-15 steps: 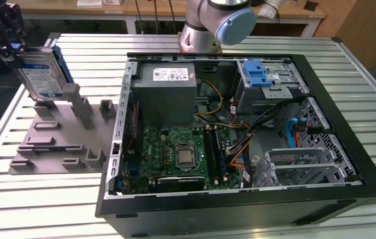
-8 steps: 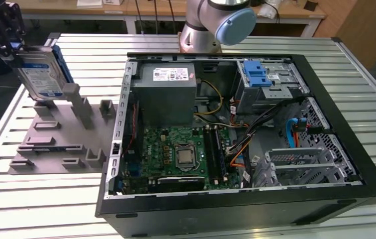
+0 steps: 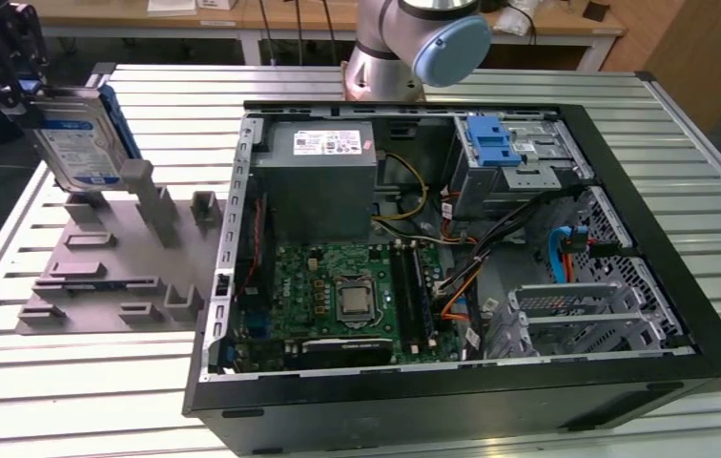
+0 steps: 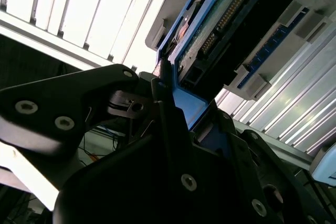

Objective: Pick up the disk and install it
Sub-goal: 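Pick up the disk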

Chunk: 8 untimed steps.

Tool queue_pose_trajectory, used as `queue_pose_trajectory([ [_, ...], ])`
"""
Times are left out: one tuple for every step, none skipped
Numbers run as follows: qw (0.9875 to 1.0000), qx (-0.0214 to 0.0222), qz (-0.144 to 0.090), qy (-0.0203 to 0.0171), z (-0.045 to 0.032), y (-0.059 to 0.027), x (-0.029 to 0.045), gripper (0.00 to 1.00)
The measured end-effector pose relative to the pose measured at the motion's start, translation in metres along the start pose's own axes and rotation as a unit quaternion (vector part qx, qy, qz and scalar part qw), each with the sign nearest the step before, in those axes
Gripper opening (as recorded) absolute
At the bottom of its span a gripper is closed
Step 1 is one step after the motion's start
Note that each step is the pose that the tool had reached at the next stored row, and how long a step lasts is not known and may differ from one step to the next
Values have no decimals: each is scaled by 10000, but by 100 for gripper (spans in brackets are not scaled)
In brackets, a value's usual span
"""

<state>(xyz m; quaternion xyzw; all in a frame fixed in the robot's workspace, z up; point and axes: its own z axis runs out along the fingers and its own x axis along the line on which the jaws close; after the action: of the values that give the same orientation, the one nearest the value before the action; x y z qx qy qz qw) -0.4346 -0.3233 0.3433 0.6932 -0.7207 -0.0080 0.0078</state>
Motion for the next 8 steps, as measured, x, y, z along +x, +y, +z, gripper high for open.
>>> queue_pose_trajectory([
  [10000, 0, 0, 0, -3, 0, 0, 36],
  [10000, 0, 0, 0, -3, 0, 0, 36],
  [10000, 1, 0, 0, -4, 0, 0, 36],
  [10000, 1, 0, 0, -5, 0, 0, 36],
  [10000, 0, 0, 0, -7, 0, 0, 36],
  [10000, 0, 0, 0, -9, 0, 0, 36],
  [10000, 1, 0, 0, -9, 0, 0, 36],
  [10000, 1, 0, -1, -10, 0, 0, 36],
])
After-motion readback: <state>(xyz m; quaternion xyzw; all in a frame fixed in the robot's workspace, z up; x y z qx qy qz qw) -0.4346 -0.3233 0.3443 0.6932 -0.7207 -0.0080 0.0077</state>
